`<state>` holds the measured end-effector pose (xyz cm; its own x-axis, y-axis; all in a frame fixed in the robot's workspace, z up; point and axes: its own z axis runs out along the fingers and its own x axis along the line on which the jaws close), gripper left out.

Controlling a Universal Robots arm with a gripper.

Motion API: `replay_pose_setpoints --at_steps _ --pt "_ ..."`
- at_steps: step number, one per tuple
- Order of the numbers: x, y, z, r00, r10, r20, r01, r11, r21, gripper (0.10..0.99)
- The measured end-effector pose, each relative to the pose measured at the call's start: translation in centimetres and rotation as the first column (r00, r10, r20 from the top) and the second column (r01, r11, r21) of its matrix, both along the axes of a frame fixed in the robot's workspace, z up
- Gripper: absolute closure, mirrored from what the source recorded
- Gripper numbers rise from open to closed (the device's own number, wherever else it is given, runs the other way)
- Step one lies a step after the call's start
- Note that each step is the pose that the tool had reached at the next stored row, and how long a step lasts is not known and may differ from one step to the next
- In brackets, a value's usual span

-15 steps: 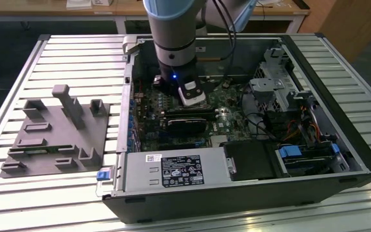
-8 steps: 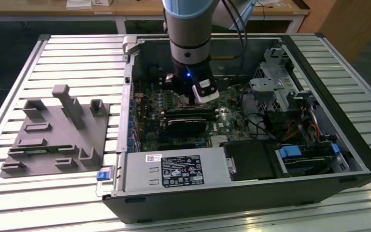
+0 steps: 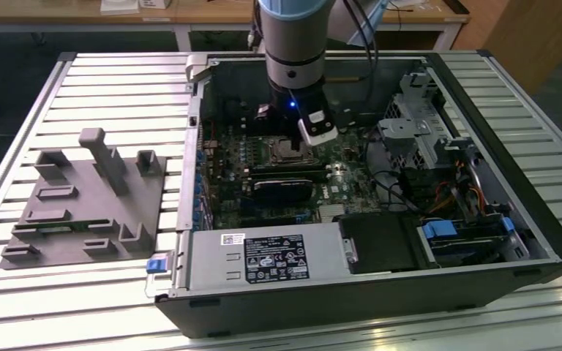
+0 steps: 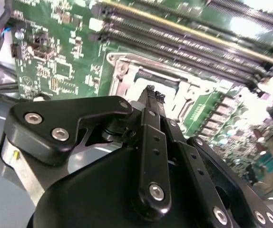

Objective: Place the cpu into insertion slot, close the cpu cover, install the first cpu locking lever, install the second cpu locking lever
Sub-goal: 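Install the second cpu locking lever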

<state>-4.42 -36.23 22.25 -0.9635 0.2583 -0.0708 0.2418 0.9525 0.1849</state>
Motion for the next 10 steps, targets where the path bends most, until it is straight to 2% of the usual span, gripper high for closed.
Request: replay_pose_setpoints --at_steps 3,10 --pt "0.15 0.35 -0.01 1.0 0.0 -0.0009 0.0 1.0 -0.001 0.98" --pt "0.16 0.36 -0.01 1.0 0.0 -0.001 0.0 1.0 -0.001 0.98"
